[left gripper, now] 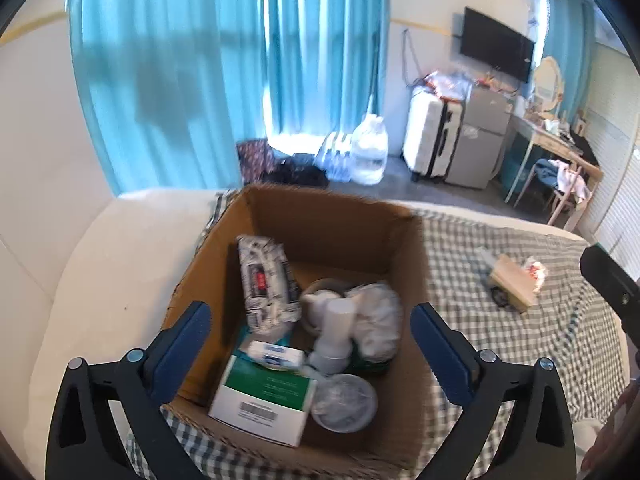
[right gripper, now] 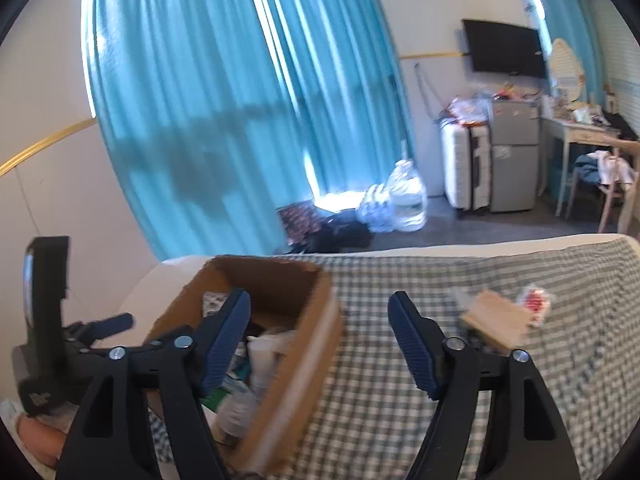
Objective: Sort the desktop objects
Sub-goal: 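Withdraw both grippers from the box back toward the remaining items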
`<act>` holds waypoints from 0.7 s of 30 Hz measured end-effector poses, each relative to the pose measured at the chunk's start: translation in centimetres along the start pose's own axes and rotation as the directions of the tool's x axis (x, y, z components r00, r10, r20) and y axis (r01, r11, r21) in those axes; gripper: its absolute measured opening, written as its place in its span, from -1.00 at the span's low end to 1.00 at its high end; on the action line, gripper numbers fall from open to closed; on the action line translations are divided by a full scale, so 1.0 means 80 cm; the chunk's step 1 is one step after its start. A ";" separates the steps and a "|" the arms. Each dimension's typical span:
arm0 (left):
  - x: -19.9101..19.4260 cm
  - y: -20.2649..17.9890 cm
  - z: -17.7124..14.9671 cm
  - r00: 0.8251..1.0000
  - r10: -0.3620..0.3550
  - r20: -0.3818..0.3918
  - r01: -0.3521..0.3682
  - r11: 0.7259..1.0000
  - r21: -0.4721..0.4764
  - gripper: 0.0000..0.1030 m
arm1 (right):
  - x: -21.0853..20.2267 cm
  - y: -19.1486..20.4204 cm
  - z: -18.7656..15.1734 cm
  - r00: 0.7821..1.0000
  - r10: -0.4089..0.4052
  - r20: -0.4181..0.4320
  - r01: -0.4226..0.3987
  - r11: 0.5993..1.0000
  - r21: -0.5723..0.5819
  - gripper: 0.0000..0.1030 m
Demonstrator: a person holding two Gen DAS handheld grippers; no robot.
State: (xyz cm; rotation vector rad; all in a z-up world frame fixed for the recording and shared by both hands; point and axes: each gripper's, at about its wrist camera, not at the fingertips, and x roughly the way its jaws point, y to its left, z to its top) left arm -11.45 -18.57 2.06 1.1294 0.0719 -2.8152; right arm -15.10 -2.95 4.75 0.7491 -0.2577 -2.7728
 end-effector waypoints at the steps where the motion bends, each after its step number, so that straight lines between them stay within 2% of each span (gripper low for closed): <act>1: -0.007 -0.008 -0.001 1.000 -0.015 0.005 0.015 1.000 0.004 1.00 | -0.011 -0.010 0.000 1.000 -0.006 0.003 0.006 1.000 0.004 0.55; 6: -0.032 -0.060 -0.014 0.995 -0.098 0.008 0.099 0.995 -0.003 1.00 | -0.073 -0.066 -0.005 0.995 -0.094 0.046 0.094 0.996 -0.003 0.69; 9: -0.037 -0.094 -0.026 0.994 -0.113 -0.003 0.113 0.994 0.008 1.00 | -0.100 -0.102 -0.012 0.985 -0.163 0.058 0.164 0.986 -0.005 0.69; 12: -0.034 -0.127 -0.037 0.992 -0.121 -0.025 0.122 0.992 0.024 1.00 | -0.122 -0.146 -0.023 0.977 -0.206 0.059 0.202 0.977 0.061 0.69; 16: -0.021 -0.165 -0.048 0.991 -0.120 -0.059 0.124 0.990 0.066 1.00 | -0.133 -0.198 -0.037 0.968 -0.246 0.049 0.234 0.957 0.173 0.69; 21: 0.005 -0.202 -0.057 0.991 -0.099 -0.087 0.109 0.987 0.119 1.00 | -0.121 -0.232 -0.052 0.963 -0.266 0.035 0.251 0.941 0.226 0.69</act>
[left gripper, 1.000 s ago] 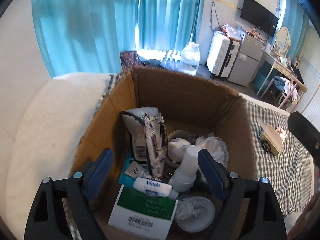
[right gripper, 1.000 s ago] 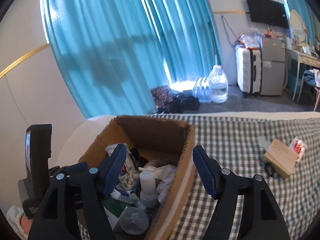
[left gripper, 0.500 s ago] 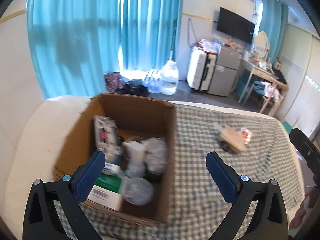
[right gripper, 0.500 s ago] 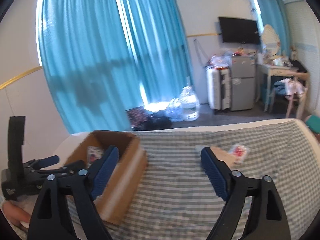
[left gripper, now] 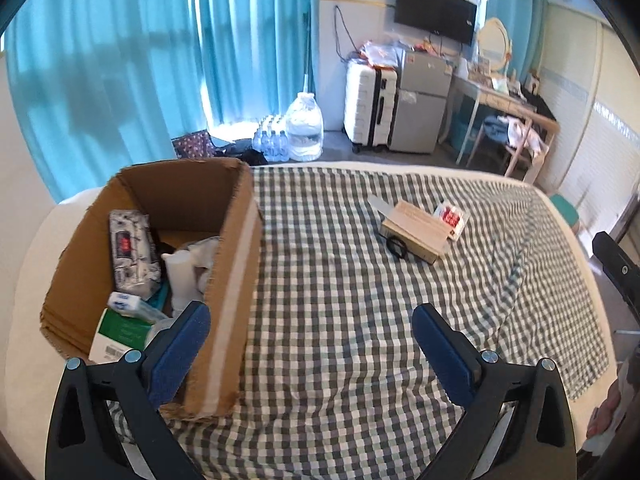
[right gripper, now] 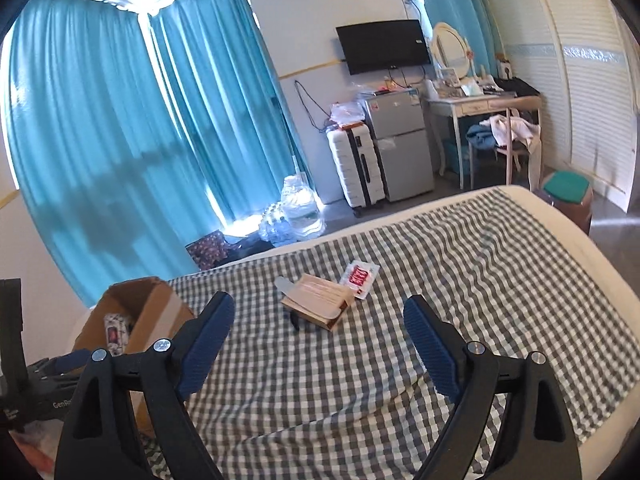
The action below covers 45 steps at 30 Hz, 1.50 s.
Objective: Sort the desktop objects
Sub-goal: 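Withdraw both grippers from the box back toward the remaining items, then grasp the white plastic comb with the right gripper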
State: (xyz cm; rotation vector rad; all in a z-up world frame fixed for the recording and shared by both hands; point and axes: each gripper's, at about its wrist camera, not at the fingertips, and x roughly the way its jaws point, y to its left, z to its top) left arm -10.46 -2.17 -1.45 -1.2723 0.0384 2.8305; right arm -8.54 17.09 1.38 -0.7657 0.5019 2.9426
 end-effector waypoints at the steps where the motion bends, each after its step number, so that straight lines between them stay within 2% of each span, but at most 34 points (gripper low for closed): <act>1: 0.005 -0.002 -0.001 1.000 0.002 -0.006 -0.002 1.000 0.003 1.00 | 0.009 -0.004 -0.004 1.000 -0.005 -0.011 0.005 1.000 -0.002 0.69; 11: 0.109 -0.028 -0.004 0.995 0.022 -0.101 -0.022 1.000 -0.003 1.00 | 0.104 -0.025 -0.038 0.991 -0.013 -0.133 0.004 0.998 -0.067 0.68; 14: 0.144 -0.031 -0.003 0.992 0.021 -0.126 -0.023 1.000 -0.019 1.00 | 0.141 -0.024 -0.035 0.989 0.019 -0.150 -0.036 0.993 -0.112 0.51; 17: 0.181 -0.029 0.003 0.987 0.005 -0.162 -0.012 0.999 -0.041 1.00 | 0.183 -0.015 -0.032 0.982 0.019 -0.188 -0.051 0.985 -0.167 0.33; 21: 0.222 -0.027 0.016 0.985 0.020 -0.171 -0.027 0.999 -0.043 1.00 | 0.239 -0.006 -0.033 0.966 0.071 -0.247 -0.119 0.975 -0.188 0.29; 25: 0.256 -0.022 0.022 0.983 0.042 -0.177 -0.051 0.998 -0.047 1.00 | 0.292 0.000 -0.041 0.948 0.046 -0.316 -0.132 0.958 -0.256 0.12; 29: 0.281 -0.017 0.018 0.979 0.029 -0.203 -0.045 0.996 -0.073 1.00 | 0.323 -0.007 -0.044 0.935 0.048 -0.351 -0.137 0.962 -0.235 0.04; 32: 0.288 -0.017 0.011 0.975 0.031 -0.218 -0.048 0.996 -0.070 1.00 | 0.325 -0.001 -0.052 0.932 0.014 -0.361 -0.120 0.955 -0.272 -0.14; 35: 0.286 -0.015 0.003 0.973 0.042 -0.228 -0.059 0.996 -0.066 1.00 | 0.316 0.008 -0.059 0.918 0.022 -0.395 -0.149 0.944 -0.294 -0.64; 36: 0.283 -0.013 0.000 0.973 0.041 -0.229 -0.058 0.996 -0.068 1.00 | 0.313 0.012 -0.064 0.913 0.025 -0.407 -0.161 0.939 -0.303 -0.72; 38: 0.274 -0.008 -0.004 0.972 0.044 -0.230 -0.061 0.996 -0.069 1.00 | 0.303 0.023 -0.075 0.904 0.021 -0.427 -0.183 0.922 -0.341 -0.77; 41: 0.257 0.003 -0.009 0.975 0.047 -0.217 -0.066 0.995 -0.079 1.00 | 0.287 0.026 -0.094 0.869 0.067 -0.491 -0.243 0.920 -0.306 -0.78; 44: 0.245 0.013 -0.011 0.978 0.020 -0.210 -0.042 0.994 -0.102 1.00 | 0.274 0.022 -0.097 0.873 0.092 -0.479 -0.246 0.931 -0.268 -0.76; 45: 0.242 0.016 -0.009 0.979 0.019 -0.205 -0.040 0.994 -0.103 1.00 | 0.274 0.021 -0.096 0.872 0.092 -0.481 -0.240 0.937 -0.256 -0.62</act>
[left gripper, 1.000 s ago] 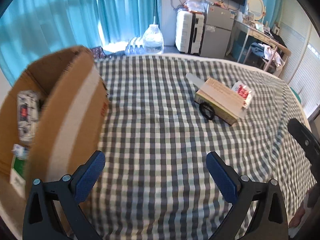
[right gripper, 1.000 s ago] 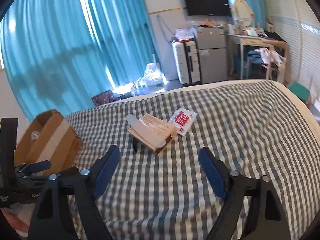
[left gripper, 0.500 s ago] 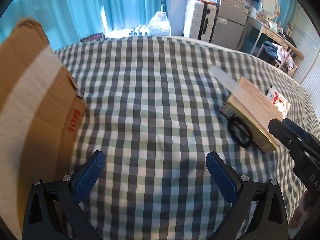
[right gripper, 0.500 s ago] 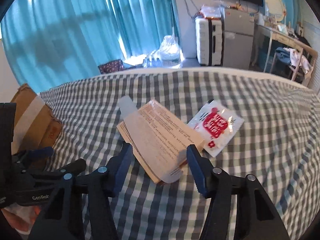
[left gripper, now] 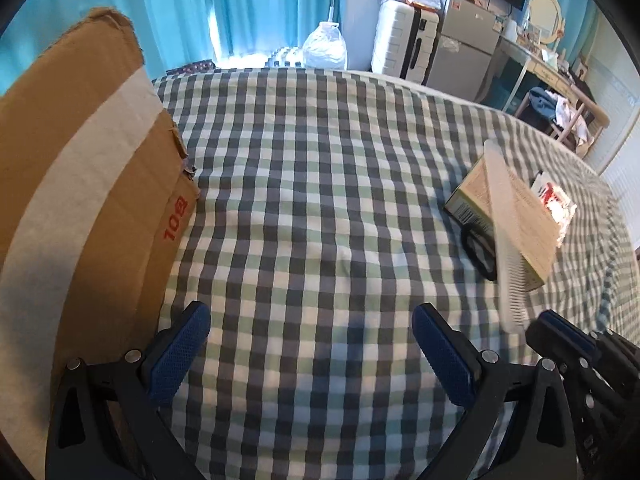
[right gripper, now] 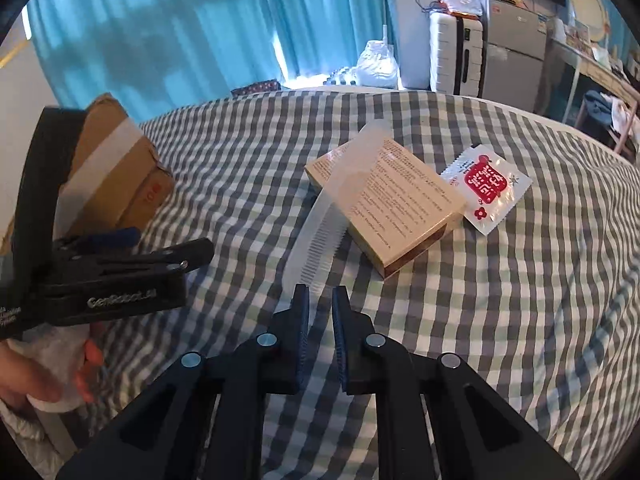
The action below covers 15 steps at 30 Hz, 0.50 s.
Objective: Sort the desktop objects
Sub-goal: 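Grasp the white plastic comb with the right gripper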
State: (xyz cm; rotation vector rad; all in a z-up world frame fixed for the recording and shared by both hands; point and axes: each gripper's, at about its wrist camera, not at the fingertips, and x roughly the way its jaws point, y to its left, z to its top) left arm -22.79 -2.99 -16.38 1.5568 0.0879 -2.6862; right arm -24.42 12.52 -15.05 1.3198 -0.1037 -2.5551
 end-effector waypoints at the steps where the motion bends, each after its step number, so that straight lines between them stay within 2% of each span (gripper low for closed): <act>1: -0.004 -0.001 -0.001 1.000 0.003 0.008 -0.003 1.000 0.005 1.00 | -0.001 -0.002 0.002 1.000 -0.011 0.004 0.011 1.000 0.015 -0.51; 2: -0.006 -0.001 -0.002 1.000 0.009 0.014 -0.009 1.000 0.012 1.00 | -0.002 -0.004 0.003 1.000 -0.025 0.018 0.024 0.999 0.039 -0.33; 3: -0.007 -0.001 -0.003 1.000 0.019 0.022 -0.020 1.000 0.021 1.00 | -0.004 -0.006 0.005 0.999 -0.021 0.024 0.020 0.998 0.053 -0.25; 5: -0.006 -0.002 -0.004 0.999 0.037 0.024 -0.038 0.998 0.043 1.00 | -0.002 -0.008 0.010 1.000 0.005 0.027 -0.007 0.997 0.075 -0.23; 9: 0.010 -0.009 -0.007 0.998 0.054 0.008 -0.055 0.997 0.059 1.00 | 0.011 -0.005 0.022 1.000 -0.013 0.015 0.011 0.995 0.103 -0.22; 12: 0.020 -0.008 -0.015 0.998 0.060 0.001 -0.060 0.996 0.063 1.00 | 0.024 -0.005 0.033 1.000 0.023 0.013 -0.025 0.988 0.151 -0.21; 15: 0.027 -0.006 -0.021 0.998 0.062 -0.006 -0.061 0.996 0.069 1.00 | 0.038 0.000 0.042 1.000 -0.012 0.000 0.012 0.989 0.145 -0.21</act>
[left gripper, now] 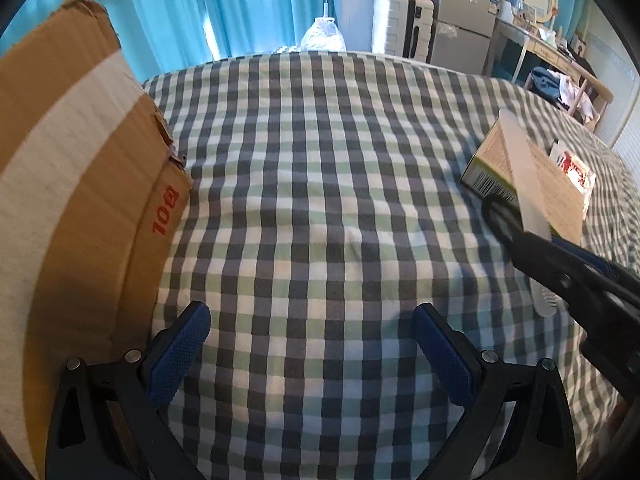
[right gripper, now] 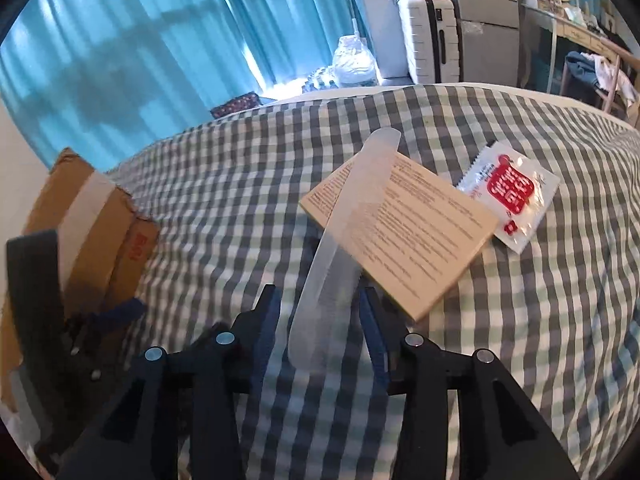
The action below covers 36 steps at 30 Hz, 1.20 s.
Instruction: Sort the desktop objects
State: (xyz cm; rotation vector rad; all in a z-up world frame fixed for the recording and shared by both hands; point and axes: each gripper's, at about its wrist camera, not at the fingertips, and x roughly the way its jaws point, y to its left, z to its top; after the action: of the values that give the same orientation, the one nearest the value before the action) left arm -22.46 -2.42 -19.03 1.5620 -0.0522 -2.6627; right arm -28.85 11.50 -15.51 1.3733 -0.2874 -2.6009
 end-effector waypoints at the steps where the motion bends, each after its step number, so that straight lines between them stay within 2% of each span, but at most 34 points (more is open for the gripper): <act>1: 0.001 0.000 -0.003 1.000 -0.001 -0.003 0.001 1.000 0.001 1.00 | 0.008 0.000 0.000 1.000 -0.017 -0.016 0.017 1.000 0.007 -0.22; 2: 0.001 0.001 -0.005 1.000 -0.002 -0.005 0.002 1.000 0.003 1.00 | 0.013 -0.002 0.000 0.999 -0.026 -0.027 0.026 0.999 0.018 -0.44; 3: 0.001 0.001 -0.005 1.000 -0.004 -0.006 0.004 1.000 0.004 1.00 | 0.016 -0.003 -0.002 0.999 -0.029 -0.034 0.030 0.999 0.023 -0.55; 5: 0.001 0.000 -0.008 1.000 -0.012 -0.008 0.012 1.000 0.000 1.00 | 0.016 -0.004 -0.006 0.998 -0.041 -0.049 0.042 0.999 0.012 -0.56; 9: -0.002 -0.008 -0.004 0.999 -0.038 -0.011 0.038 0.999 -0.009 1.00 | -0.023 -0.015 -0.017 0.999 -0.046 -0.029 0.046 0.999 0.000 -0.58; 13: -0.008 -0.041 0.018 0.997 -0.075 0.001 0.075 0.997 0.022 1.00 | -0.063 -0.037 -0.045 0.994 -0.100 -0.044 0.099 0.995 -0.018 -0.58; 16: -0.013 -0.066 0.028 0.994 -0.103 0.030 0.101 0.993 0.058 1.00 | -0.069 -0.066 -0.082 0.984 -0.128 -0.120 0.131 0.991 0.015 -0.58; 17: -0.014 -0.073 0.031 0.993 -0.112 0.038 0.109 0.992 0.069 1.00 | -0.067 -0.077 -0.090 0.982 -0.120 -0.149 0.130 0.990 0.060 -0.58; 18: -0.016 -0.084 0.036 0.991 -0.126 0.046 0.122 0.989 0.083 1.00 | -0.068 -0.092 -0.093 0.986 -0.065 -0.153 0.086 0.987 0.135 -0.57; 19: -0.013 -0.091 0.043 0.989 -0.136 0.048 0.131 0.987 0.093 1.00 | -0.072 -0.098 -0.091 0.990 -0.043 -0.136 0.064 0.986 0.156 -0.56; 20: -0.011 -0.098 0.049 0.988 -0.142 0.052 0.136 0.985 0.106 1.00 | -0.078 -0.099 -0.088 0.992 -0.056 -0.110 0.072 0.985 0.155 -0.44; 21: -0.009 -0.108 0.053 0.988 -0.141 0.062 0.133 0.983 0.125 1.00 | -0.084 -0.097 -0.084 0.994 -0.083 -0.071 0.093 0.986 0.139 -0.09; 23: -0.002 -0.122 0.063 0.987 -0.146 0.071 0.134 0.979 0.154 1.00 | -0.085 -0.092 -0.077 0.994 -0.107 -0.036 0.111 0.988 0.108 0.24; 26: 0.012 -0.139 0.078 0.983 -0.165 0.082 0.148 0.972 0.185 1.00 | -0.063 -0.090 -0.066 0.991 -0.118 -0.058 0.123 0.988 0.093 0.21; 28: 0.025 -0.145 0.085 0.981 -0.179 0.076 0.161 0.967 0.197 1.00 | -0.044 -0.086 -0.065 0.987 -0.136 -0.084 0.143 0.986 0.090 0.07; 30: 0.035 -0.147 0.088 0.979 -0.192 0.065 0.175 0.963 0.205 0.77 | -0.036 -0.085 -0.066 0.983 -0.163 -0.087 0.170 0.982 0.078 -0.25; 31: 0.039 -0.149 0.088 0.981 -0.187 0.058 0.171 0.962 0.212 0.50 | -0.039 -0.084 -0.067 0.983 -0.170 -0.074 0.176 0.982 0.073 -0.38; 32: 0.042 -0.150 0.086 0.983 -0.178 0.055 0.162 0.962 0.221 0.45 | -0.040 -0.082 -0.067 0.982 -0.173 -0.073 0.177 0.982 0.061 -0.50; 33: 0.041 -0.151 0.086 0.982 -0.181 0.056 0.164 0.960 0.226 0.42 | -0.041 -0.081 -0.067 0.981 -0.181 -0.072 0.185 0.981 0.057 -0.50; 36: 0.036 -0.150 0.089 0.975 -0.216 0.043 0.199 0.949 0.245 -0.23 | -0.044 -0.081 -0.071 0.980 -0.184 -0.071 0.188 0.980 0.062 -0.51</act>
State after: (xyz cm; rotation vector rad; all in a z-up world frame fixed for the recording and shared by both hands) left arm -30.43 9.42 -18.71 1.6217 -0.2341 -2.9717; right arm -22.69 18.14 -17.50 1.5752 -0.2521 -2.7114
